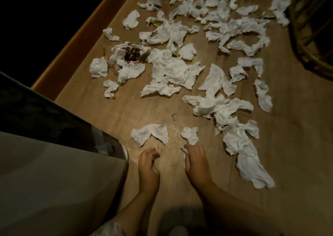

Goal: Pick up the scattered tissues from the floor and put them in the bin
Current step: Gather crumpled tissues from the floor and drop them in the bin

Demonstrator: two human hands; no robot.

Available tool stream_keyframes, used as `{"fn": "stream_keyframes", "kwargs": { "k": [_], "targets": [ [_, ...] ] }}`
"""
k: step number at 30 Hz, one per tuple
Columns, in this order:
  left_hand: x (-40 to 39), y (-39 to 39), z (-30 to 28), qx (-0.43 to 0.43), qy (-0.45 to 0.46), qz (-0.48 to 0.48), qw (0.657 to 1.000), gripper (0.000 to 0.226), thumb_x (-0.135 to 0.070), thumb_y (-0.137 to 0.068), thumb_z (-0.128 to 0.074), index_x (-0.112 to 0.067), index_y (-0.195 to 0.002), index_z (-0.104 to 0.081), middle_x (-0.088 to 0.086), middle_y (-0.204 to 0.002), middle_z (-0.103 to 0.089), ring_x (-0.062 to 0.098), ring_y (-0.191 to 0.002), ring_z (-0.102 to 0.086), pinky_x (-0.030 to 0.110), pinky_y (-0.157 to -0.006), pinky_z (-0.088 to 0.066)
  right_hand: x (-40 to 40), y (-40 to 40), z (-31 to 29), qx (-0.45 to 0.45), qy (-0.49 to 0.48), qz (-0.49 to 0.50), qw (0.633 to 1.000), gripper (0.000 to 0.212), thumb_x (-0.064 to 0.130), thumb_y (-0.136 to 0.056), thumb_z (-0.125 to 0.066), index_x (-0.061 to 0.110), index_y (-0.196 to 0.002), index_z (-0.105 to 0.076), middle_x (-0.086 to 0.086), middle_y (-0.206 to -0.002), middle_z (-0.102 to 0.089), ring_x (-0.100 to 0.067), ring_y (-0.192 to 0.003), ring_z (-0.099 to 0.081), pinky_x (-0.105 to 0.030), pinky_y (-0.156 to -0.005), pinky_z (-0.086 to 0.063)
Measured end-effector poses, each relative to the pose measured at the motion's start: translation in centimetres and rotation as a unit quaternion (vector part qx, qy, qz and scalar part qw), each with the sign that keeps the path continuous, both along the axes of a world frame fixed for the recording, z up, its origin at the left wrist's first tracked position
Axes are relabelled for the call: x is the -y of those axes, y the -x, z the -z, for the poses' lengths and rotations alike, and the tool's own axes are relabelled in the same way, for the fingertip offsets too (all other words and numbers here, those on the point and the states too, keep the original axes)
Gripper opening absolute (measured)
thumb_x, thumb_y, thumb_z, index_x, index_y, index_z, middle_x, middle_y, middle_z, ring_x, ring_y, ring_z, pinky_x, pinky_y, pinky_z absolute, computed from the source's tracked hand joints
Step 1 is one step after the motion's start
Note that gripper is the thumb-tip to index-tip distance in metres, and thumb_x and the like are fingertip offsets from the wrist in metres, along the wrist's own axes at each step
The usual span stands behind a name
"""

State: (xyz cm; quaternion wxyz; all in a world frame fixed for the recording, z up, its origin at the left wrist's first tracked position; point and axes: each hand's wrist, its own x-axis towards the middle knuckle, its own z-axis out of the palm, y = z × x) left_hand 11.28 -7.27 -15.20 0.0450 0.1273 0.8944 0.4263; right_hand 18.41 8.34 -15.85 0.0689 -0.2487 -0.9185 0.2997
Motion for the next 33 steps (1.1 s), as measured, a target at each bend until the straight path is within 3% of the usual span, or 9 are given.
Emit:
{"fn": "stream_keyframes", "kwargs": {
  "k": [4,7,10,13,16,19,25,29,33],
  "targets": [
    [-3.6,3.8,-2.8,0.006,-0.065,-0.072,0.995,0.042,0.024,-0.076,-0.043,-0.006,-0.096,-0.064,0.010,-0.109,-0.056,0.007,-0.096,-0.058,0.010,-0.089,-0.045,0.7,1.3,-1.1,-0.009,0.087,0.106,0.991,0.039,0.027,-0.093,-0.060,0.017,-0.130,-0.056,-0.004,-0.118,-0.065,-0.021,-0.110,-0.058,-0.032,-0.095,-0.047],
    [-5.1,6.5,-3.0,-0.009,-0.027,-0.059,0.998,0.031,0.007,-0.088,-0.045,-0.013,-0.106,-0.061,0.007,-0.120,-0.054,0.023,-0.115,-0.050,0.037,-0.102,-0.041,0.0,2.0,-1.9,0.021,0.072,0.162,0.984,0.054,0.053,-0.089,-0.059,0.026,-0.135,-0.050,-0.001,-0.105,-0.071,-0.016,-0.093,-0.066,-0.030,-0.077,-0.054],
    [-5.0,7.5,-1.5,-0.002,0.113,-0.032,0.993,0.027,-0.029,-0.098,-0.047,-0.025,-0.122,-0.057,0.004,-0.149,-0.039,0.026,-0.144,-0.023,0.047,-0.119,-0.010,-1.5,1.6,-2.0,0.069,0.055,0.211,0.973,0.066,0.070,-0.079,-0.057,0.029,-0.130,-0.051,0.005,-0.099,-0.070,-0.017,-0.088,-0.067,-0.033,-0.073,-0.054],
    [-2.9,5.9,0.8,0.003,0.231,0.059,0.971,0.066,-0.071,-0.085,-0.045,-0.034,-0.139,-0.042,0.000,-0.161,-0.018,0.022,-0.150,0.009,0.042,-0.115,0.016,-2.0,-0.3,-0.7,0.065,0.008,0.179,0.982,0.043,0.068,-0.079,-0.057,0.029,-0.097,-0.056,0.008,-0.085,-0.061,-0.014,-0.076,-0.060,-0.032,-0.063,-0.051],
    [-1.1,3.6,2.3,-0.063,0.196,0.121,0.971,0.070,-0.071,-0.080,-0.054,-0.029,-0.136,-0.048,0.002,-0.155,-0.033,0.021,-0.149,-0.007,0.042,-0.121,-0.012,-1.0,-2.3,1.0,0.048,-0.025,0.119,0.991,0.030,0.055,-0.084,-0.061,0.025,-0.083,-0.058,0.006,-0.093,-0.052,-0.014,-0.083,-0.052,-0.030,-0.068,-0.046],
    [-1.0,3.4,2.7,-0.079,0.094,0.147,0.981,0.036,-0.050,-0.087,-0.060,-0.020,-0.107,-0.064,0.000,-0.118,-0.058,0.020,-0.116,-0.050,0.028,-0.099,-0.041,0.3,-3.0,1.1,0.012,-0.032,0.123,0.992,0.022,0.040,-0.085,-0.068,0.021,-0.076,-0.063,0.003,-0.100,-0.053,-0.014,-0.090,-0.049,-0.033,-0.078,-0.044],
    [-2.3,3.2,0.6,0.036,-0.064,0.058,0.996,0.017,-0.021,-0.098,-0.055,-0.022,-0.083,-0.063,-0.007,-0.079,-0.063,0.004,-0.074,-0.057,0.021,-0.070,-0.047,0.9,-1.8,0.3,-0.098,0.085,0.169,0.977,0.034,0.000,-0.083,-0.063,0.019,-0.064,-0.042,0.003,-0.065,-0.045,-0.014,-0.062,-0.044,-0.029,-0.059,-0.041],
    [-5.5,6.1,-3.9,0.112,-0.193,-0.182,0.958,0.032,-0.032,-0.100,-0.048,-0.022,-0.072,-0.059,-0.005,-0.066,-0.055,0.003,-0.061,-0.051,0.024,-0.062,-0.046,-0.2,-0.1,-1.1,-0.123,0.194,0.306,0.924,0.006,0.009,-0.095,-0.051,0.015,-0.095,-0.053,0.000,-0.082,-0.060,-0.012,-0.072,-0.058,-0.032,-0.062,-0.050],
    [-6.3,10.2,-7.4,0.128,-0.255,-0.233,0.930,0.045,-0.058,-0.088,-0.054,-0.020,-0.063,-0.049,0.006,-0.062,-0.047,0.021,-0.057,-0.046,0.034,-0.054,-0.042,-2.1,0.8,-1.9,-0.166,0.230,0.357,0.890,0.019,0.024,-0.096,-0.053,0.032,-0.113,-0.050,0.006,-0.089,-0.065,-0.014,-0.077,-0.066,-0.044,-0.066,-0.059]
  ]
}}
